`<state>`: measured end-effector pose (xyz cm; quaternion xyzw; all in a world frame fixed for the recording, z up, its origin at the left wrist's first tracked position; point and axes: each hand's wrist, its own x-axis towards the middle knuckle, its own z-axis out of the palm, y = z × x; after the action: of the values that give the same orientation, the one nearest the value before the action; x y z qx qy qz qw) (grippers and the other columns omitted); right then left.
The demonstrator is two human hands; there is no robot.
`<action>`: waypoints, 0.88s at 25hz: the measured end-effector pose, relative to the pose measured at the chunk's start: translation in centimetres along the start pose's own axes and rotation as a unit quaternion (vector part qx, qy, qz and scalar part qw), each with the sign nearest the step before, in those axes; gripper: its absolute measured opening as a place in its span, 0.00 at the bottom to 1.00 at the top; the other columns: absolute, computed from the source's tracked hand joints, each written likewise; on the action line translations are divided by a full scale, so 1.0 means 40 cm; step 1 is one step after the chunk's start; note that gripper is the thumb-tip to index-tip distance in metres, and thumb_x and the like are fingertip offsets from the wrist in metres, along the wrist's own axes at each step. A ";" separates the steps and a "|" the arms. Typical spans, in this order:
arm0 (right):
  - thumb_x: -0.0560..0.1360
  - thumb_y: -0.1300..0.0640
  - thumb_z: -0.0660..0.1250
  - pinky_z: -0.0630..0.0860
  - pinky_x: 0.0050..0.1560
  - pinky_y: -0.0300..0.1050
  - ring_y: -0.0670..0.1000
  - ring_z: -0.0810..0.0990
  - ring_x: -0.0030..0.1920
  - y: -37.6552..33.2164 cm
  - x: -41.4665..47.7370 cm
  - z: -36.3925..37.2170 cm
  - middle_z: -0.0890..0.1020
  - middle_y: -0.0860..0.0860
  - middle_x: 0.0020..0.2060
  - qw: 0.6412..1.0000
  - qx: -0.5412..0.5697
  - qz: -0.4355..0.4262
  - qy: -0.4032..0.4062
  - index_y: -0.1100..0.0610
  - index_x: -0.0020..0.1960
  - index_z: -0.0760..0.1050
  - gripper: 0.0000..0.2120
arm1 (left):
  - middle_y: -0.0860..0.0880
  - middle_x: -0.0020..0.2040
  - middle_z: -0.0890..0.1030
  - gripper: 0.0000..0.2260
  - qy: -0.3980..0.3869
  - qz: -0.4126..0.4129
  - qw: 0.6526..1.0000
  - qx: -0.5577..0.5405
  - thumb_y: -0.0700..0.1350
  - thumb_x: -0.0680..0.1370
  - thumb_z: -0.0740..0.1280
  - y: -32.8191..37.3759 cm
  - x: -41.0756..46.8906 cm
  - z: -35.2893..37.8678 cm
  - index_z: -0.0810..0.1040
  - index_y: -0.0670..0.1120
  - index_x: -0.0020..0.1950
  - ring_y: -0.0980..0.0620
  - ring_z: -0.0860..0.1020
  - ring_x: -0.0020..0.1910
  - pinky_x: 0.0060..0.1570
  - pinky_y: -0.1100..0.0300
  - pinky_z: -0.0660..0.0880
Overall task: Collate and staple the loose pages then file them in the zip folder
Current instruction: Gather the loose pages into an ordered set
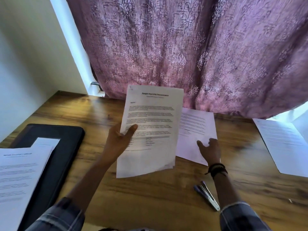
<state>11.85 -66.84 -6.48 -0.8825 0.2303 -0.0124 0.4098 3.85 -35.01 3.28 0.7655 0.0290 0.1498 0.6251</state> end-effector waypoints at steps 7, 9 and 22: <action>0.49 0.30 0.78 0.76 0.54 0.56 0.63 0.76 0.58 0.026 0.165 -0.004 0.75 0.65 0.58 0.972 -0.205 0.059 -0.098 0.69 0.62 0.69 0.57 | 0.62 0.44 0.85 0.08 0.008 -0.015 0.999 -0.038 0.42 0.77 0.69 -0.014 0.010 0.012 0.80 0.50 0.54 0.59 0.84 0.46 0.40 0.68 0.78; 0.36 0.28 0.77 0.78 0.49 0.55 0.62 0.78 0.54 0.108 0.273 0.034 0.77 0.63 0.55 0.974 -0.183 0.075 -0.111 0.68 0.58 0.71 0.62 | 0.59 0.46 0.85 0.08 0.009 -0.022 0.998 -0.051 0.43 0.76 0.70 -0.018 0.011 0.018 0.81 0.51 0.54 0.57 0.84 0.47 0.41 0.66 0.79; 0.67 0.60 0.79 0.74 0.54 0.53 0.63 0.76 0.60 0.026 0.106 -0.068 0.76 0.64 0.60 0.998 -0.040 0.022 -0.049 0.66 0.66 0.65 0.35 | 0.51 0.50 0.86 0.08 0.017 -0.083 0.992 -0.096 0.49 0.72 0.73 -0.048 0.008 0.034 0.83 0.54 0.51 0.48 0.84 0.50 0.51 0.47 0.80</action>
<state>14.66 -71.14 -6.13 -0.8927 0.2291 0.0493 0.3849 4.78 -35.80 1.24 0.6945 0.0887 0.1122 0.7052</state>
